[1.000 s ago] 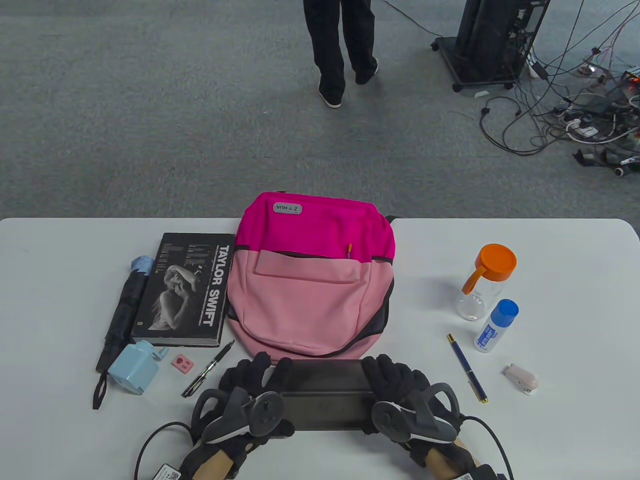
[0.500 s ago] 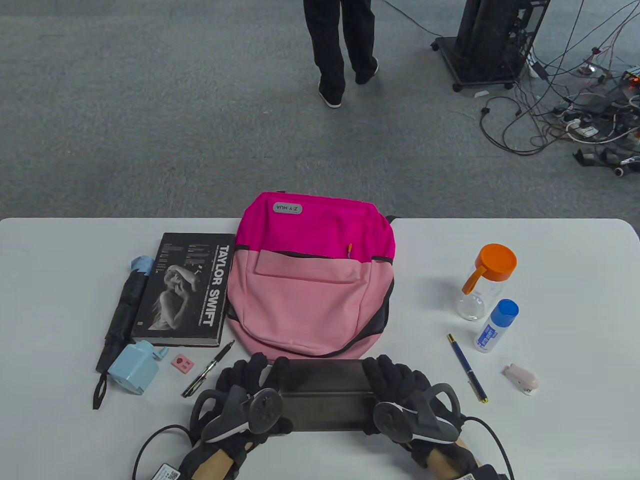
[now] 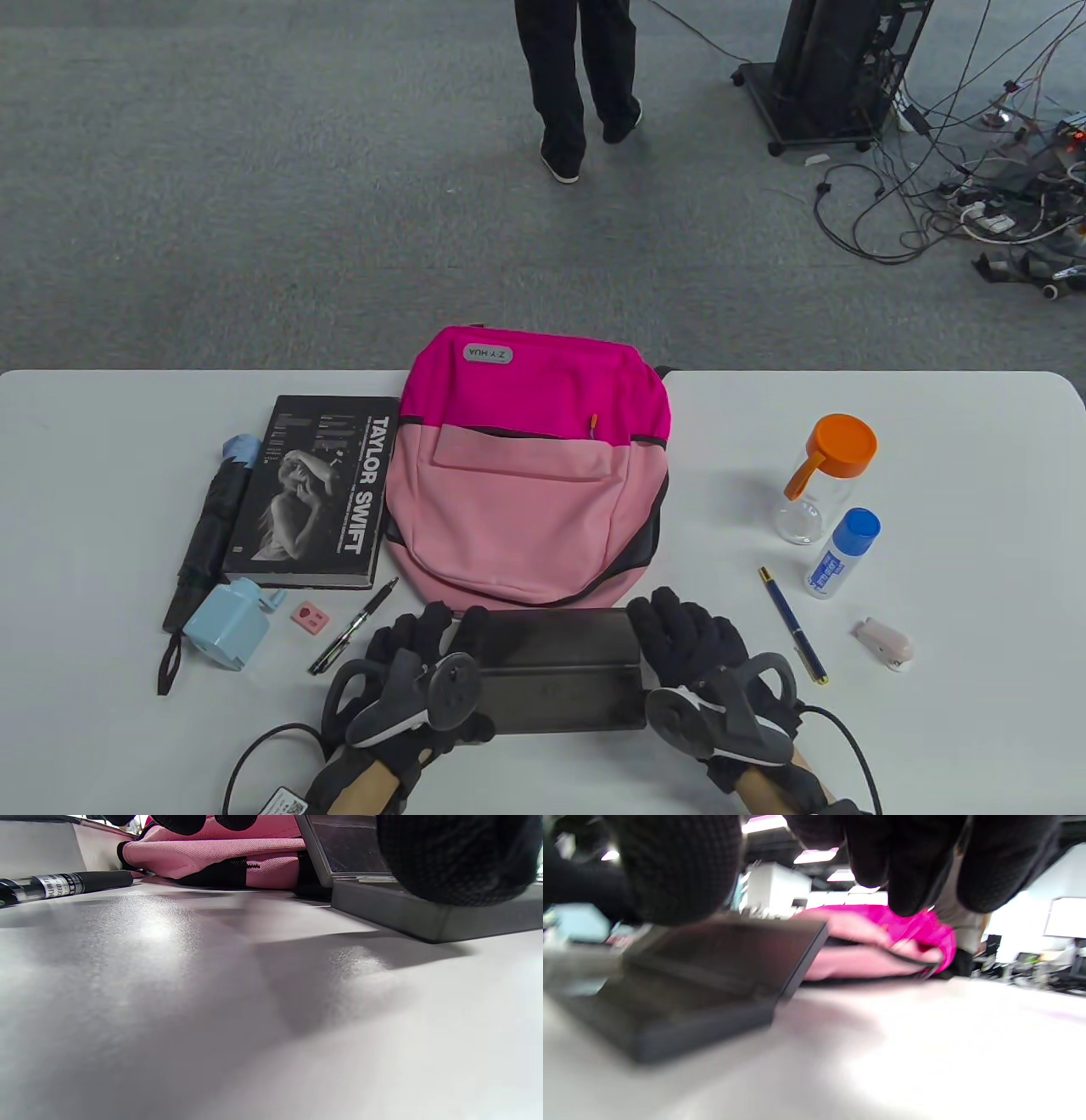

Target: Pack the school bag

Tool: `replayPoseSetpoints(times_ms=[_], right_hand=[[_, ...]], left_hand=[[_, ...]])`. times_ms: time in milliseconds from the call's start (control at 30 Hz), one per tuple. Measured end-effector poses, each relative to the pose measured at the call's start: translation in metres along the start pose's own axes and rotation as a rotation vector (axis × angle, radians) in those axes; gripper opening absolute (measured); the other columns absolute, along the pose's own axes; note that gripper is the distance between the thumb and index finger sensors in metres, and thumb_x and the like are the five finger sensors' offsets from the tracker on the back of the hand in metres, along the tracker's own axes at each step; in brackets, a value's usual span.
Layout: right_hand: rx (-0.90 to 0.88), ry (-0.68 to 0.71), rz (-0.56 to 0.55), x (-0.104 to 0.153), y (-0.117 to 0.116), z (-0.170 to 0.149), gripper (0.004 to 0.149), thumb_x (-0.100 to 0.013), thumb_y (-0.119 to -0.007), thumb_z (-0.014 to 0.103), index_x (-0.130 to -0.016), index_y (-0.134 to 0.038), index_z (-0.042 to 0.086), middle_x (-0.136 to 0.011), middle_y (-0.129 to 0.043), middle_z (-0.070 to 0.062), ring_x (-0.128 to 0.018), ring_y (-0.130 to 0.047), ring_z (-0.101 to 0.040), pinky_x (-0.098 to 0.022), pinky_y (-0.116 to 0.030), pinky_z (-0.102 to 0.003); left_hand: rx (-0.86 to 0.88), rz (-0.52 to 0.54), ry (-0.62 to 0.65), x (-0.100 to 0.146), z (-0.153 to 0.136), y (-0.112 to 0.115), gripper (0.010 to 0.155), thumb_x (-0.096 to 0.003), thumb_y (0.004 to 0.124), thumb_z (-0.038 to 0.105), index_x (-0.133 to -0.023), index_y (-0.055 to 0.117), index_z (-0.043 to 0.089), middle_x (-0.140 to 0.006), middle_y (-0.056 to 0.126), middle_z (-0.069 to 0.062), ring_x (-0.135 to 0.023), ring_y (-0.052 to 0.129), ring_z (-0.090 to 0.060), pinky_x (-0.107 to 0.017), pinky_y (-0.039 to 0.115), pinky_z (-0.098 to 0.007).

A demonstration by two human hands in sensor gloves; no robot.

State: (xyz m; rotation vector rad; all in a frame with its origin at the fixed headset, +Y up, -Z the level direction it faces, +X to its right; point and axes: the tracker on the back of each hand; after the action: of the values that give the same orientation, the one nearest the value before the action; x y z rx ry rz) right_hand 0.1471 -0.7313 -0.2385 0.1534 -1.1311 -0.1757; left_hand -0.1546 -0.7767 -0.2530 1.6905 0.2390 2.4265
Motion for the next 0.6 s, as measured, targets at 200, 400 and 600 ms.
replayPoseSetpoints(times_ms=[200, 400, 600], right_hand=[[0.034, -0.271, 0.013, 0.012, 0.018, -0.051, 0.079, -0.044, -0.091, 0.038, -0.108, -0.062, 0.003, -0.108, -0.065, -0.037, -0.091, -0.080, -0.057, -0.061, -0.072, -0.077], [0.098, -0.467, 0.142, 0.010, 0.006, -0.081, 0.068, -0.045, -0.091, 0.034, -0.103, -0.072, 0.003, -0.100, -0.080, -0.031, -0.087, -0.089, -0.052, -0.060, -0.075, -0.074], [0.096, -0.591, 0.217, 0.010, -0.015, -0.103, 0.064, -0.046, -0.091, 0.029, -0.102, -0.073, 0.003, -0.098, -0.082, -0.032, -0.085, -0.091, -0.052, -0.059, -0.077, -0.072]], left_hand=[[-0.025, -0.014, -0.011, -0.001, 0.003, -0.003, 0.113, -0.0316, 0.081, 0.064, -0.117, 0.018, 0.025, -0.123, 0.024, -0.030, -0.102, 0.035, -0.061, -0.074, 0.035, -0.078], [-0.043, -0.024, -0.025, -0.001, 0.005, -0.003, 0.113, -0.0312, 0.080, 0.064, -0.116, 0.016, 0.026, -0.123, 0.022, -0.030, -0.102, 0.033, -0.062, -0.073, 0.034, -0.078], [-0.037, -0.018, -0.014, -0.003, 0.001, -0.002, 0.112, -0.0311, 0.079, 0.064, -0.116, 0.014, 0.028, -0.123, 0.020, -0.030, -0.102, 0.032, -0.062, -0.074, 0.033, -0.078]])
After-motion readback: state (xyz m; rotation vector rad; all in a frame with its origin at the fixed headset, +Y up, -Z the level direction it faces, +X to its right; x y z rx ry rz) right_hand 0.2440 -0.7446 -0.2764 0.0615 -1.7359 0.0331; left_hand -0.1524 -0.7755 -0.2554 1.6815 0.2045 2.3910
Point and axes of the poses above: the tracker on the back of each hand, its own z axis roughly to the thumb side, its own x axis roughly from the fingertips to the wrist, y = z × x
